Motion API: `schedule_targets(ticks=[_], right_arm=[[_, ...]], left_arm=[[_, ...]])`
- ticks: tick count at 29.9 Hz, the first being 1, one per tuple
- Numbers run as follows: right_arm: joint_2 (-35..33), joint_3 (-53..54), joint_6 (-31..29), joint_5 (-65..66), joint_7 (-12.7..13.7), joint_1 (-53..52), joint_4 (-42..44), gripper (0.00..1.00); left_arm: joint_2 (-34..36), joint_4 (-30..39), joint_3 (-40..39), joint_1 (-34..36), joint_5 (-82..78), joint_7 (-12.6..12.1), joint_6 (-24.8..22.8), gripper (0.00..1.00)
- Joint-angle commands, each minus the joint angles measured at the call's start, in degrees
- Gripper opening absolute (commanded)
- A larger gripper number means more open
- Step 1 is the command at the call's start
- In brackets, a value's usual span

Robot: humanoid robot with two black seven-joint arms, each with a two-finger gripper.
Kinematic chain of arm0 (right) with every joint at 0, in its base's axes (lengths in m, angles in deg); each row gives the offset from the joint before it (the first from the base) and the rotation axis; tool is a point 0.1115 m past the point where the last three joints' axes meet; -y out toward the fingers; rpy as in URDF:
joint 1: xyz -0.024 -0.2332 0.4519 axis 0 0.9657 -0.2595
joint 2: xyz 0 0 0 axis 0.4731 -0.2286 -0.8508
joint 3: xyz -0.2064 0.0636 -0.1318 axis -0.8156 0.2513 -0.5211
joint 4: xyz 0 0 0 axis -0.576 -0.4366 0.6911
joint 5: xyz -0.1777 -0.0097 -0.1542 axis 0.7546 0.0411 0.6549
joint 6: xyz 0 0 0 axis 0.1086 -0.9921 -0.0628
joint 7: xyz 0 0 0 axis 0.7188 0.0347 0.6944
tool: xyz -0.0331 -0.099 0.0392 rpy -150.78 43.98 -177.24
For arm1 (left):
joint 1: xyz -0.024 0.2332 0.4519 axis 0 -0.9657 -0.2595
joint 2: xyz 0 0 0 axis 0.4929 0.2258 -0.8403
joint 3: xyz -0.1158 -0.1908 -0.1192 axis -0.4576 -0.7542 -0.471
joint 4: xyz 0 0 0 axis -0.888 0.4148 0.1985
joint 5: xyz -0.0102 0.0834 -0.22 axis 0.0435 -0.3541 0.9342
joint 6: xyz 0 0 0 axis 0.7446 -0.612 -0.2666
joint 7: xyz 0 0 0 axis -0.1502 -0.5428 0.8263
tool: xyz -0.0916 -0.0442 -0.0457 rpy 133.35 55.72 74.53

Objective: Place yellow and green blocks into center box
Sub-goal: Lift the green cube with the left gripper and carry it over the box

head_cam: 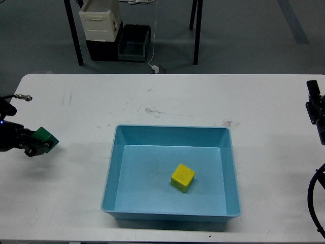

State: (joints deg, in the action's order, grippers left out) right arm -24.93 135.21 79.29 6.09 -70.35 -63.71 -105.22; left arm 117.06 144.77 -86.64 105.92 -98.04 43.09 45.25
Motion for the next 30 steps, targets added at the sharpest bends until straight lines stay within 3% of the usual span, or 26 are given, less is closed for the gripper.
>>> schedule_targets(ticks=[1,8,15,25,30], right_arm=[[0.09,-0.08,-0.01,-0.08,0.00,0.10,-0.01,0.99],[0.00,0.01,-0.01,-0.09,0.00,0.10,0.07,0.99],[0.00,-0.08,-0.01,-0.09,0.00,0.10,-0.01,0.99],[0.09,-0.61,-0.01,-0.35,0.00,0.37,-0.02,0.99],[0.18,-0.61,-0.01,-0.44,0.00,0.90,-0.02,0.99]], left_arm=[[3.95,0.90,-0.42,6.13,8.06,0.01,0.01,0.24],[5.37,13.01,0.28,11.68,10.36,0.01,0.01,0.25],[-1.30,24.63,4.41,13.35,0.54,0.01,0.01,0.25],[-17.82,24.47,20.75,24.68,-9.68,0.01,0.01,0.25],[-23.80,21.92,27.78,26.80,-11.52,0.01,0.01,0.25]])
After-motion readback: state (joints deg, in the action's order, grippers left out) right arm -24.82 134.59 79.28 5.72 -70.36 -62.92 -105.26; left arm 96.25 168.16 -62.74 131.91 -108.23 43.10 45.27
